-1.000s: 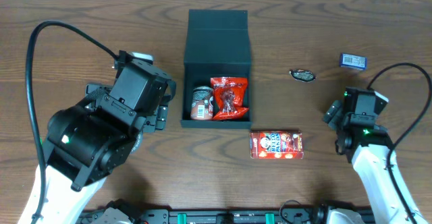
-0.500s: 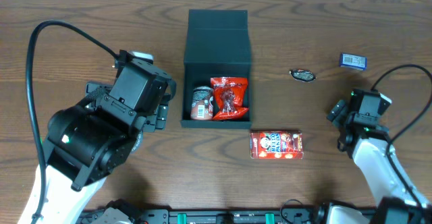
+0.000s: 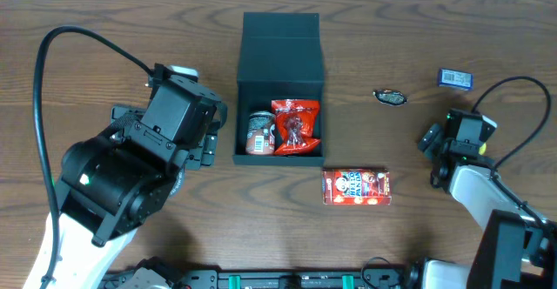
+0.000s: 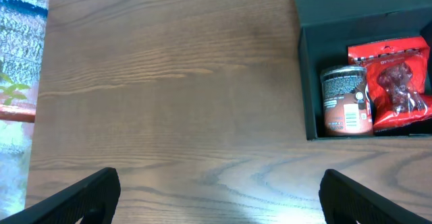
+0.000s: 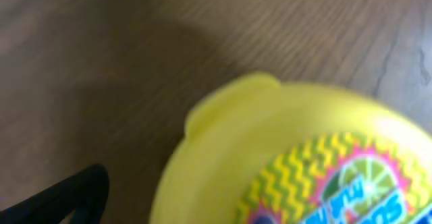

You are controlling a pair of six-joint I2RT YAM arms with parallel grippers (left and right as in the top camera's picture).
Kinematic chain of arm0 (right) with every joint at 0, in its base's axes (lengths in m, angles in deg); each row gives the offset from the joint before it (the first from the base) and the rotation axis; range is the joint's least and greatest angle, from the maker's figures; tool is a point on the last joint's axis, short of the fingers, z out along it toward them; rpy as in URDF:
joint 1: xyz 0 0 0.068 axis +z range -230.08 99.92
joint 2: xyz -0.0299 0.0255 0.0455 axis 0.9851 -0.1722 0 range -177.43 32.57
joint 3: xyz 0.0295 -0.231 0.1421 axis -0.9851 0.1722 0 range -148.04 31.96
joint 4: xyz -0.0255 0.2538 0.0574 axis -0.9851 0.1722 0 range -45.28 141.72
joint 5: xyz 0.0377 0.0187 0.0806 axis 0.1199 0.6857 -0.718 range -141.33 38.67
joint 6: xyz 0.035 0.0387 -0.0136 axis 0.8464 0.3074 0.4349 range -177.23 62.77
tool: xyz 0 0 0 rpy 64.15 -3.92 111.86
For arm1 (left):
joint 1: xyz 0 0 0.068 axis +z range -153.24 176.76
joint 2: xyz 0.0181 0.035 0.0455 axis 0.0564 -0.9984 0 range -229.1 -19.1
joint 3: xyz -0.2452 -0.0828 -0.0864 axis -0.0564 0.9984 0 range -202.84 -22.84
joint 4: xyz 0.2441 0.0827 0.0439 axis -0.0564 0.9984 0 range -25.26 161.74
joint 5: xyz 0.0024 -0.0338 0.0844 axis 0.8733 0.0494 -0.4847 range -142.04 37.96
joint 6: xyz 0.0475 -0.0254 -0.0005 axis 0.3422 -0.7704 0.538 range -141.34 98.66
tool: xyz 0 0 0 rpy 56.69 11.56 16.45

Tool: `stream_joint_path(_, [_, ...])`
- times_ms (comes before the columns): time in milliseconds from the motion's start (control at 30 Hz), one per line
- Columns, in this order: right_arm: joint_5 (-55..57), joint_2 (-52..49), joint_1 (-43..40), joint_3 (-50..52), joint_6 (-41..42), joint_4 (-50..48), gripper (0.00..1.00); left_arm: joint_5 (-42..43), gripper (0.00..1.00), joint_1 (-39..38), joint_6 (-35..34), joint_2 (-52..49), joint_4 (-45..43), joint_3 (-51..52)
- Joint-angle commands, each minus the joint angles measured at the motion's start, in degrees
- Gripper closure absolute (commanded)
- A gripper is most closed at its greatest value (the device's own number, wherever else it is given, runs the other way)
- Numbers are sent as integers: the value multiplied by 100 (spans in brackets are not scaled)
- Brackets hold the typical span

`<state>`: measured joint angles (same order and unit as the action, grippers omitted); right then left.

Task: Pack container
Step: 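Move the right gripper over the yellow Mentos bottle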

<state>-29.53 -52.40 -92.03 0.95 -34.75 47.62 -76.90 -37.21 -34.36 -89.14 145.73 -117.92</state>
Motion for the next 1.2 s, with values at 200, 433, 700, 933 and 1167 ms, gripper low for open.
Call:
stream_joint_path(200, [245, -24, -166, 17, -74, -140, 1, -107, 5, -7, 105, -17, 13, 52])
stream_joint_path(433, [234, -22, -389, 17, -92, -116, 1, -103, 5, -7, 103, -17, 13, 52])
stream_joint_path(700, [59, -22, -389, 15, -90, -94, 40, -59, 5, -7, 98, -17, 15, 52])
stream_joint_path(933, [59, -22, -389, 15, -87, -94, 58, -57, 5, -7, 98, -17, 15, 52])
stream_joint_path(1167, [22, -22, -389, 15, -87, -96, 81, -59, 5, -7, 98, -17, 15, 52])
